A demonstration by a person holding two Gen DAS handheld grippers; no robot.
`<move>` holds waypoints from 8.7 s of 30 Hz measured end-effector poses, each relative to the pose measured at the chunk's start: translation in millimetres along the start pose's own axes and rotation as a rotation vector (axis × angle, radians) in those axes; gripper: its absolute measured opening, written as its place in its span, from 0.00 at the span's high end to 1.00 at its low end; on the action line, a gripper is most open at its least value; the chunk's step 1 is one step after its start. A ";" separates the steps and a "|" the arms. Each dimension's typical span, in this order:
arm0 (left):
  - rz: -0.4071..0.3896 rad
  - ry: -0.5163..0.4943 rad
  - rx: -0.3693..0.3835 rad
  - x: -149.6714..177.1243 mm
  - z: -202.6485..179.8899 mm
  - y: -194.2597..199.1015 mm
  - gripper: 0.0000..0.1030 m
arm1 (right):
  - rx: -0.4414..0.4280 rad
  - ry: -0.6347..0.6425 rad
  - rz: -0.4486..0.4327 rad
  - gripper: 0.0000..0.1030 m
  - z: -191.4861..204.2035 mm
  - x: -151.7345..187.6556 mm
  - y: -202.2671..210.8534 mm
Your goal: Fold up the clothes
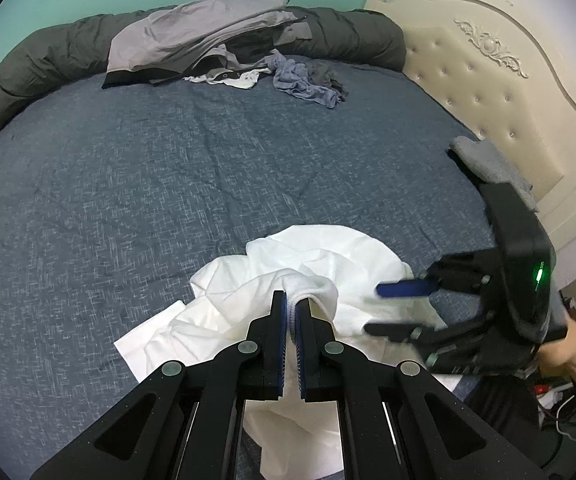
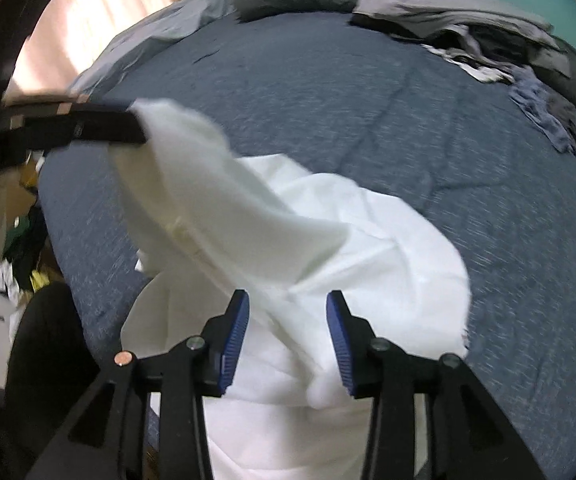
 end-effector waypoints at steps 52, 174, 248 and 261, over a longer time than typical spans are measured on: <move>0.138 -0.004 0.021 60.1 -22.6 -69.5 0.70 | 0.206 -0.140 -0.178 0.96 -80.8 -29.5 91.2; -0.093 -0.025 0.116 -67.0 -66.6 -6.7 0.66 | 0.272 0.113 -0.384 0.98 0.6 -173.2 283.3; -0.244 -0.183 -0.239 -215.9 -67.9 126.3 0.97 | -0.013 -0.357 -0.353 0.59 -10.4 -87.9 93.7; -0.265 -0.185 -0.202 -206.5 -71.7 136.9 0.97 | 0.096 -0.384 -0.373 0.59 -19.6 -90.2 76.5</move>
Point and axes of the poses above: each gripper's, at about its wrist camera, not at the fingertips, and y roughly against the way its jaws point, z to its left, x to its underside, the point moved 1 cm from there along -y, roughly the way its jaws point, and after that the axes turned 9 degrees about -z, right-handed, at the moved point
